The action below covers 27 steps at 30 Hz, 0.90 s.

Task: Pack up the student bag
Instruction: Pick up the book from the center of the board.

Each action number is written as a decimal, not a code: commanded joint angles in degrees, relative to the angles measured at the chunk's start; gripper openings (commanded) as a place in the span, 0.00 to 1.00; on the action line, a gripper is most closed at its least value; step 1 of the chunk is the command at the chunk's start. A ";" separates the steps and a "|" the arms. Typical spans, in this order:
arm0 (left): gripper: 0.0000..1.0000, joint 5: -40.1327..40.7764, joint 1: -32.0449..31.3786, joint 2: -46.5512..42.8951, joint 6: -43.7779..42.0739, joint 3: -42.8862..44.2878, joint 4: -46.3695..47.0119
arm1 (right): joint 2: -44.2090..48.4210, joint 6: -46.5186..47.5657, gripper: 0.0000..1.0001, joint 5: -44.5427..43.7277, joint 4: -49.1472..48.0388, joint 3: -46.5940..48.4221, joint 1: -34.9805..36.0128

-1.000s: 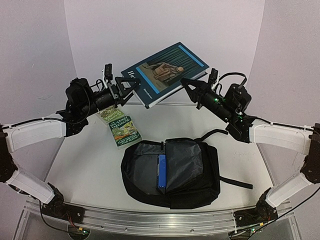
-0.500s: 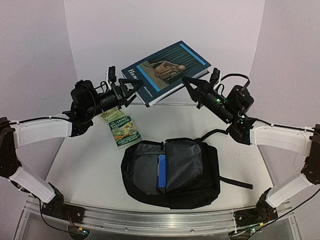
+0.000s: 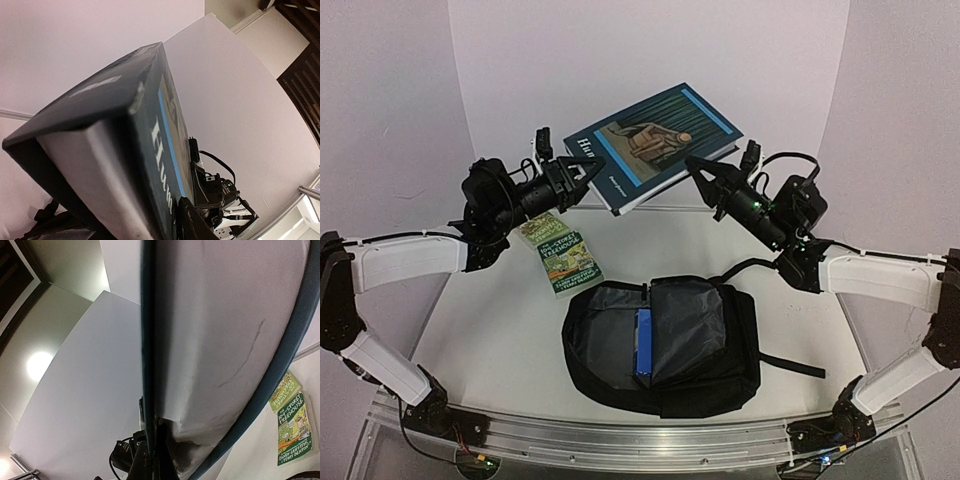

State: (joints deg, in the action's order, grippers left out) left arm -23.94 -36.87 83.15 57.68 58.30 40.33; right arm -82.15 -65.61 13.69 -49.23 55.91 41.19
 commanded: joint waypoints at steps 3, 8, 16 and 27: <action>0.22 -0.66 -0.31 0.03 1.91 1.83 3.69 | 2.50 3.03 0.00 -1.44 -2.09 -0.51 0.35; 0.11 -0.81 -0.31 -0.96 2.12 1.22 2.65 | 4.96 7.14 0.26 -4.78 3.75 -2.21 0.32; 0.03 2.55 0.42 -5.80 -2.01 0.38 -9.48 | 11.82 13.70 0.74 -10.52 18.37 -3.81 0.30; 0.00 -1.22 11.65 -16.21 -4.89 -2.96 -35.24 | 20.70 17.87 0.98 -17.48 53.16 -5.59 -0.24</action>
State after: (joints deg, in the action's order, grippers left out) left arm -21.66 -28.43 70.29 55.26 54.69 13.83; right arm -61.73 -50.03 -3.54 -11.15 51.29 41.30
